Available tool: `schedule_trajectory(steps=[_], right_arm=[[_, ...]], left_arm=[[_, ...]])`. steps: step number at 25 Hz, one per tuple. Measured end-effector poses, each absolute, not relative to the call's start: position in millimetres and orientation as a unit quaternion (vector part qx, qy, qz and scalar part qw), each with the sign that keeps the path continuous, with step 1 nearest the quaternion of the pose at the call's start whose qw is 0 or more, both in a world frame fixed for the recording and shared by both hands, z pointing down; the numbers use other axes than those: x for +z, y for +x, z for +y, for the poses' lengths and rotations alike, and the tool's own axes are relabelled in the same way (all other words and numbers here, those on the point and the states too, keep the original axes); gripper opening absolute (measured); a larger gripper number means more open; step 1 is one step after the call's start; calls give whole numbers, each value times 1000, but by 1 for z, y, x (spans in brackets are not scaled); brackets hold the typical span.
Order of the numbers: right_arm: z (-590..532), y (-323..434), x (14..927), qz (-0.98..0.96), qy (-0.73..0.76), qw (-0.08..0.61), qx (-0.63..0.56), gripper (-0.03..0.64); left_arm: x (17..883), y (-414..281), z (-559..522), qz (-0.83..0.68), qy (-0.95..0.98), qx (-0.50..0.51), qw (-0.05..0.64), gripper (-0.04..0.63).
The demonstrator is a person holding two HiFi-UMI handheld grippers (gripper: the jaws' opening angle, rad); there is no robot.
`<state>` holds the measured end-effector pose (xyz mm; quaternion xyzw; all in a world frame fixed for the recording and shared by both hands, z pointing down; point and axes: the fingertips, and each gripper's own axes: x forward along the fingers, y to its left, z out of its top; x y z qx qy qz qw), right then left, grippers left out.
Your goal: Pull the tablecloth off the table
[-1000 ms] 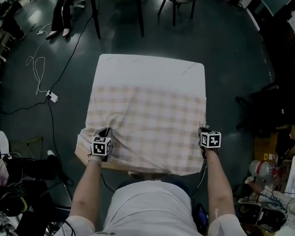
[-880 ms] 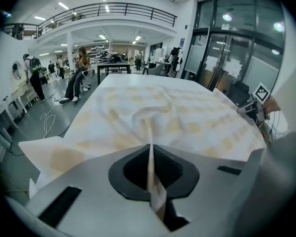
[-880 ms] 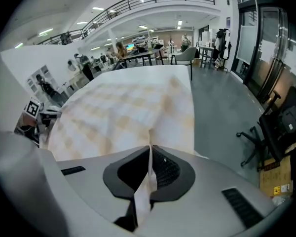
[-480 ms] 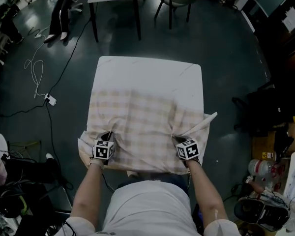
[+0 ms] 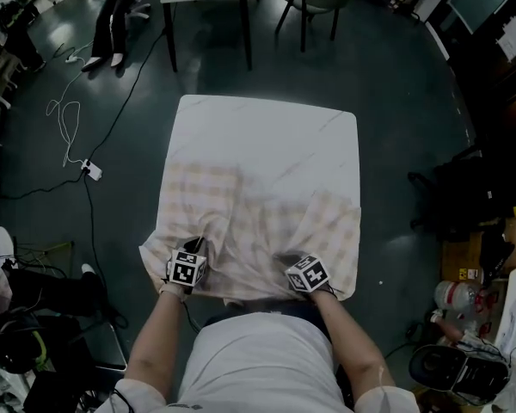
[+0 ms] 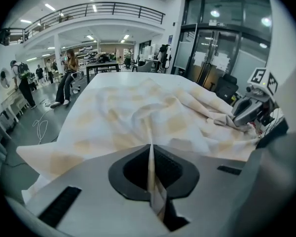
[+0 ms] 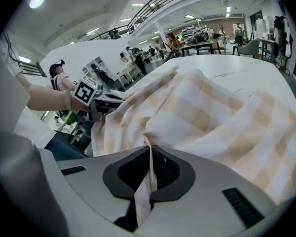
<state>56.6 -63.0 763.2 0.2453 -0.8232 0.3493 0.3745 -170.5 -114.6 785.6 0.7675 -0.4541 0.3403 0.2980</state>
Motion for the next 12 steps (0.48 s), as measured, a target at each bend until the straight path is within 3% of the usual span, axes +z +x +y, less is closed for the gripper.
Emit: schedule_trajectory(steps=[4, 6, 8, 10, 12], right_arm=[[-59, 53, 753, -834, 207, 389, 333, 44], [-59, 50, 743, -844, 182, 385, 326, 177], [-66, 49, 729, -856, 170, 367, 323, 213], [-84, 57, 715, -864, 186, 340, 321, 223], [-111, 81, 706, -860, 235, 318, 322, 228]], left_arm=[[788, -165, -93, -411, 773, 362, 320, 15], [784, -168, -87, -395, 773, 379, 321, 17], [776, -173, -91, -394, 775, 377, 320, 24], [766, -182, -101, -410, 775, 354, 326, 115], [756, -198, -118, -442, 770, 326, 326, 161]])
